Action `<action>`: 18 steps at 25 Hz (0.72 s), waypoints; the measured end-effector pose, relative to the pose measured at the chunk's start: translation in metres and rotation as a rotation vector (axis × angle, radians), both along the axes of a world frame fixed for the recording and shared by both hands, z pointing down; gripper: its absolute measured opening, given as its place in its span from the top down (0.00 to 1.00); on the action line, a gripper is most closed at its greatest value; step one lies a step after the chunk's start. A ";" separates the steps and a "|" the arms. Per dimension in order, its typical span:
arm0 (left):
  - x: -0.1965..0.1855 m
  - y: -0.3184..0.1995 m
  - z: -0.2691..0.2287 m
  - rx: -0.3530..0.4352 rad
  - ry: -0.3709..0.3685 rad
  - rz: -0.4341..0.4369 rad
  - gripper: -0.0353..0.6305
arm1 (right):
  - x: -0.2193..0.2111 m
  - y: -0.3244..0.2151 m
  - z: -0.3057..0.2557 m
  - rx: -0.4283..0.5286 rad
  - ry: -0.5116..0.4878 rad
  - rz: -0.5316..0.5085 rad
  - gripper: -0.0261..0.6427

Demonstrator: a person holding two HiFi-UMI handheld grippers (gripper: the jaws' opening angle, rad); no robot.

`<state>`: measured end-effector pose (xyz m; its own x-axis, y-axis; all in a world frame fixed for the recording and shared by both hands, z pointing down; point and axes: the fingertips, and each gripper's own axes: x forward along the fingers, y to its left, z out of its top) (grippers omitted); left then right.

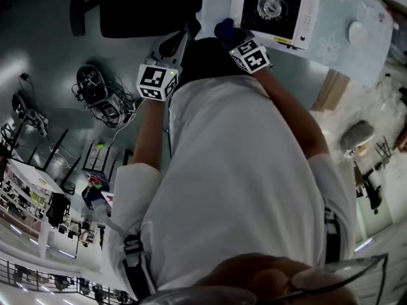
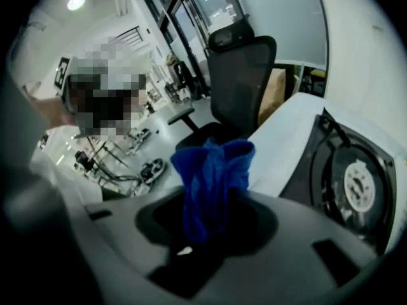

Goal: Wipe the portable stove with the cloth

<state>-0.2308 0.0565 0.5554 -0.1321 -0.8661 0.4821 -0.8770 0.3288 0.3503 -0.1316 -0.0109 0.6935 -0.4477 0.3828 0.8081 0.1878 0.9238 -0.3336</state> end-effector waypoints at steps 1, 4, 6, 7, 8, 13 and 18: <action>-0.002 -0.001 0.003 0.001 0.003 0.007 0.89 | -0.001 -0.001 0.003 0.015 0.009 -0.009 0.73; -0.009 -0.002 0.010 0.006 0.024 0.015 0.89 | -0.003 -0.007 0.008 0.049 0.046 -0.030 0.73; -0.011 -0.004 0.015 0.014 0.041 0.015 0.89 | -0.003 -0.012 0.010 0.065 0.074 -0.043 0.73; -0.013 -0.005 0.017 0.018 0.048 0.015 0.89 | -0.003 -0.013 0.010 0.072 0.087 -0.052 0.73; -0.016 -0.006 0.019 0.023 0.053 0.015 0.89 | -0.005 -0.015 0.011 0.079 0.096 -0.064 0.73; -0.030 -0.011 0.020 0.050 0.071 0.019 0.89 | -0.009 -0.014 0.010 0.138 0.157 -0.180 0.73; -0.043 -0.012 0.025 0.059 0.079 0.016 0.89 | -0.015 -0.025 0.014 0.159 0.204 -0.213 0.73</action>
